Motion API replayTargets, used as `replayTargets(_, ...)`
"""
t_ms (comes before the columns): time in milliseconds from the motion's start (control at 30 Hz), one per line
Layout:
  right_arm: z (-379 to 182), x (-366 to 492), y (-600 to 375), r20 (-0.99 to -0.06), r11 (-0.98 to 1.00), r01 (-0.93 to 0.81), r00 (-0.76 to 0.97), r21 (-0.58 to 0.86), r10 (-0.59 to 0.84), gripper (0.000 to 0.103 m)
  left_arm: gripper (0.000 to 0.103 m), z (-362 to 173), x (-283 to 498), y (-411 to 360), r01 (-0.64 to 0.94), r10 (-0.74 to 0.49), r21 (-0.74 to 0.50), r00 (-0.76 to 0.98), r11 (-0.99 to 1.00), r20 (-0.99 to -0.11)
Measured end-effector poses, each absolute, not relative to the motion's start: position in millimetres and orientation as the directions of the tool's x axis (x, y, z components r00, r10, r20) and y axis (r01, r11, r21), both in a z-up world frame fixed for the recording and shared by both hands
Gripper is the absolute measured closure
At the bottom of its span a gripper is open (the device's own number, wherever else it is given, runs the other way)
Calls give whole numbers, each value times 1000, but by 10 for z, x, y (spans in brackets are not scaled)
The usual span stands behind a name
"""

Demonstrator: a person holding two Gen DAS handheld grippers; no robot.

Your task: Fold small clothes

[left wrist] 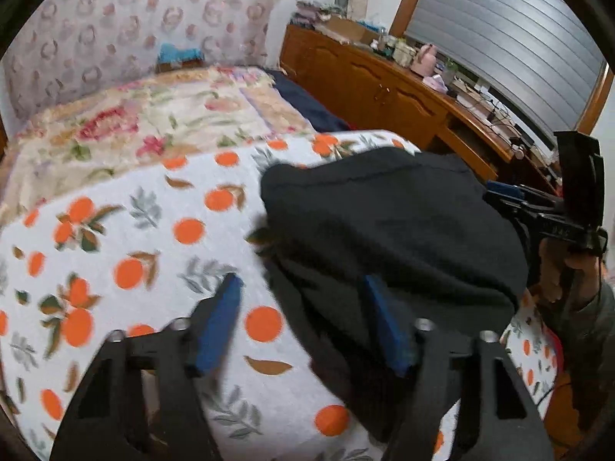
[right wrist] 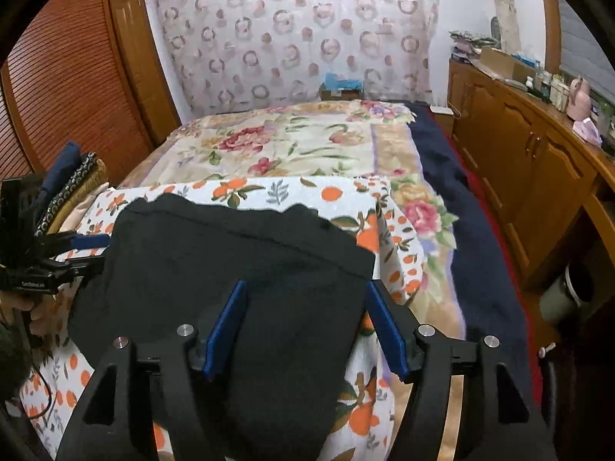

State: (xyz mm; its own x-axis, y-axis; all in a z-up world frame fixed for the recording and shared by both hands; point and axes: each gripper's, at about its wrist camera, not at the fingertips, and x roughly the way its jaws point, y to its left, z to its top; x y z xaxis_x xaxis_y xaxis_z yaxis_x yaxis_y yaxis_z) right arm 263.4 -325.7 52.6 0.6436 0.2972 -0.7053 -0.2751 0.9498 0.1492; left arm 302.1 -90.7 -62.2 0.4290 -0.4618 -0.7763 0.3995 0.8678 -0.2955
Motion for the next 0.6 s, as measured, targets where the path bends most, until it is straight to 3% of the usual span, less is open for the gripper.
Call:
replayTargets(167, 511, 2700, -3280, -711, 951, -256, 636, 172, 300, 33, 53, -615, 2993, -960, 415, -486, -316, 411, 853, -771)
replayTargets(300, 504, 2719, -3238, -712, 950, -254, 631, 184, 307, 33, 76, -598, 2949, -990, 440, -520, -343, 387, 830, -762)
replayTargets(333, 517, 2719, -3236, -712, 949, -253, 631, 187, 308, 33, 89, -579, 2930, -997, 448, -521, -338, 390, 828, -759)
replayTargets(367, 525, 2726, -3242, -712, 949, -253, 630, 188, 309, 33, 92, -543, 2905, -1004, 457, -521, -329, 398, 826, -755)
replayTargets(600, 496, 2695, -3144, -721, 948, -273, 624, 162, 303, 29, 93, -87, 2663, -793, 457, -556, -341, 509, 822, -657)
